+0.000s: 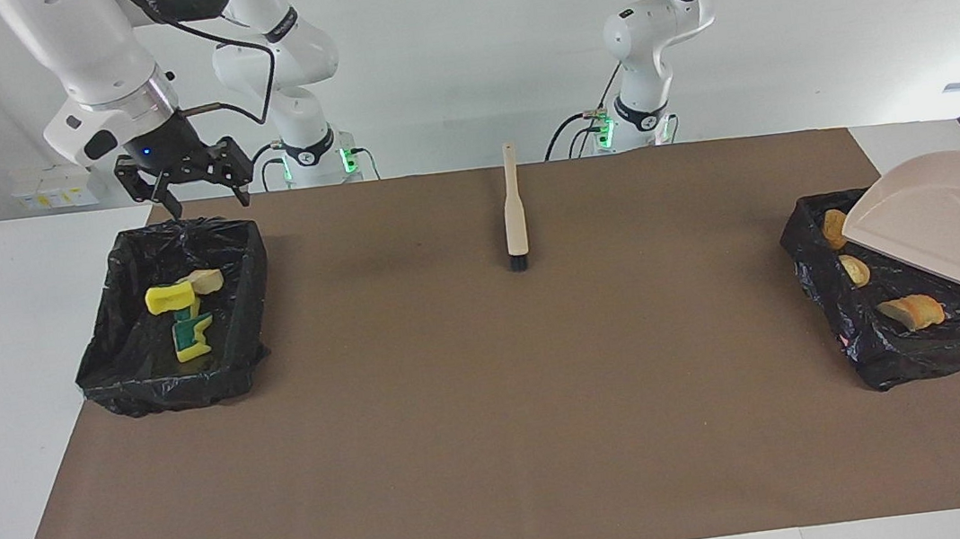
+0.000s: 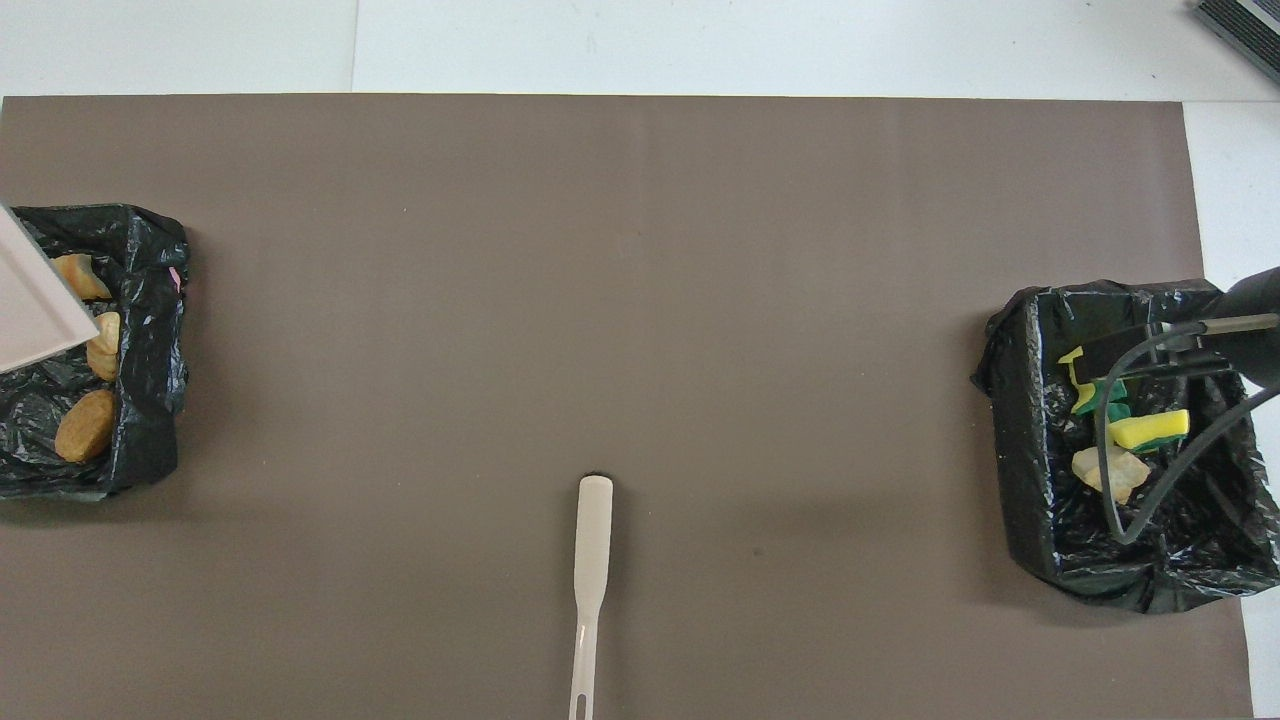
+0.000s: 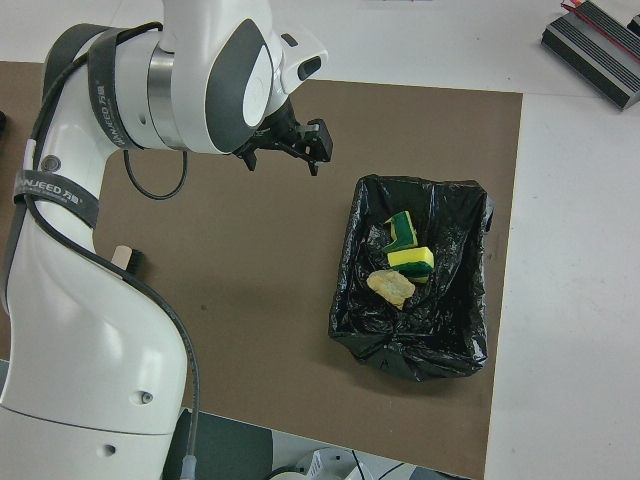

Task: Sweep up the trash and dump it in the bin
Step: 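Bring the empty dustpan back toward the table center with the left gripper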

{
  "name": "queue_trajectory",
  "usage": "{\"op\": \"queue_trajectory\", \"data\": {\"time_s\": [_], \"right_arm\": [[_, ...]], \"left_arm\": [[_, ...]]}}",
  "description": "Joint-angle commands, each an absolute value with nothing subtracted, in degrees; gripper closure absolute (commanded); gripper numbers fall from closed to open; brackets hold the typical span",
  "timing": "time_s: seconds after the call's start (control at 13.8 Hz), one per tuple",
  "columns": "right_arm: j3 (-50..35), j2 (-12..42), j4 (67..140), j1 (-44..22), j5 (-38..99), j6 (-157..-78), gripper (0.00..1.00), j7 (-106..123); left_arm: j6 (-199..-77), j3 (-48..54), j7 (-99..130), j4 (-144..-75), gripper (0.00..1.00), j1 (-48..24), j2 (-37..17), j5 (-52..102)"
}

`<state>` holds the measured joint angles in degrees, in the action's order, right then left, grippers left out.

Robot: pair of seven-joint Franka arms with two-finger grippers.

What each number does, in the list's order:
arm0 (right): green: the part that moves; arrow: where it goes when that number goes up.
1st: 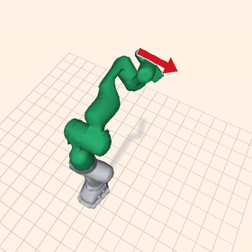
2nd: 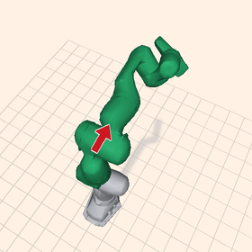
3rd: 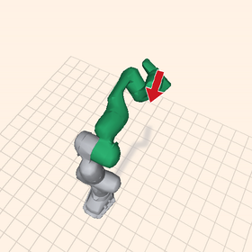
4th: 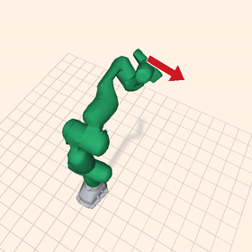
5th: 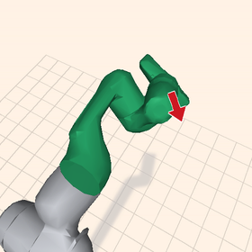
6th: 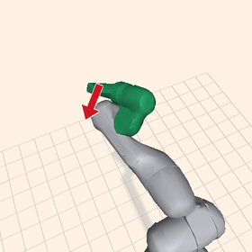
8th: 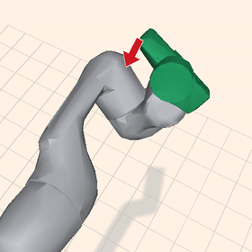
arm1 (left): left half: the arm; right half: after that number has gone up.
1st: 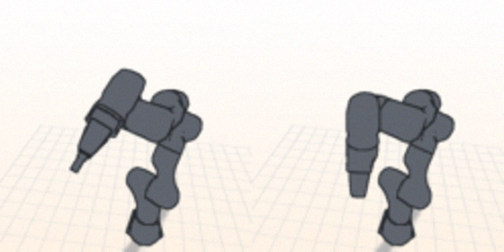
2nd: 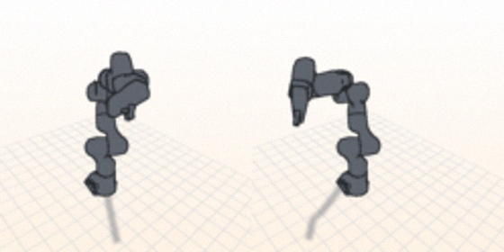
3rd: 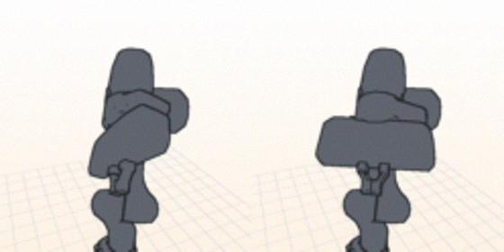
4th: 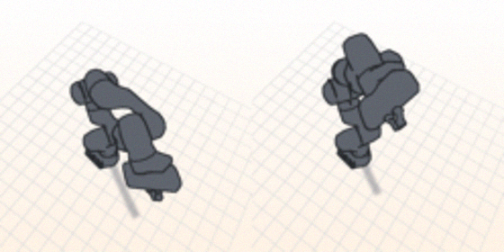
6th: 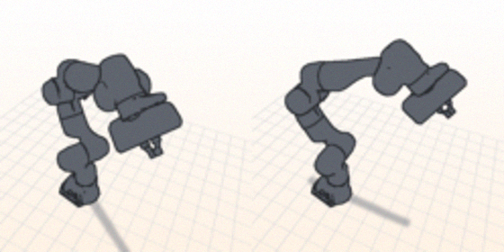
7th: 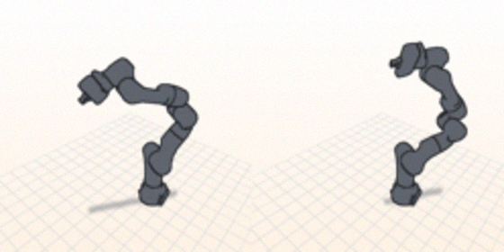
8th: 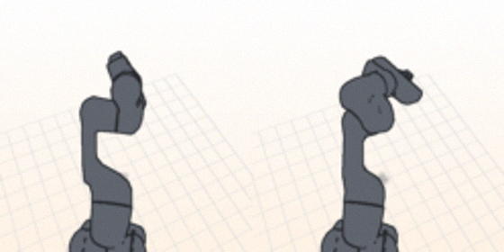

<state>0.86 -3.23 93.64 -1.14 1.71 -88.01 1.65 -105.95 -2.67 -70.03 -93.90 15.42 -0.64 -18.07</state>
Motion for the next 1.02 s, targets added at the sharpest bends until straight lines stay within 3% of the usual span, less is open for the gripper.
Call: {"op": "queue_trajectory", "data": {"time_s": [0.0, 0.36, 0.94], "right_arm": [[0.7, -4.39, 95.01, -0.79, 1.93, -89.12, 0.0, 1.41], [0.7, -4.39, 95.01, -0.79, 1.93, -89.12, 0.0, 1.41], [0.7, -4.39, 95.01, -0.79, 1.93, -89.03, 0.0, 1.41]], "left_arm": [[-103.81, -3.43, -60.41, -93.16, 1.0, 9.77, -0.53, -16.96], [-95.99, -2.99, -40.4, -94.56, 1.0, 1.42, 0.7, -9.34], [-97.29, -2.9, -10.39, -99.66, 1.0, -16.07, 1.76, 0.59]]}}
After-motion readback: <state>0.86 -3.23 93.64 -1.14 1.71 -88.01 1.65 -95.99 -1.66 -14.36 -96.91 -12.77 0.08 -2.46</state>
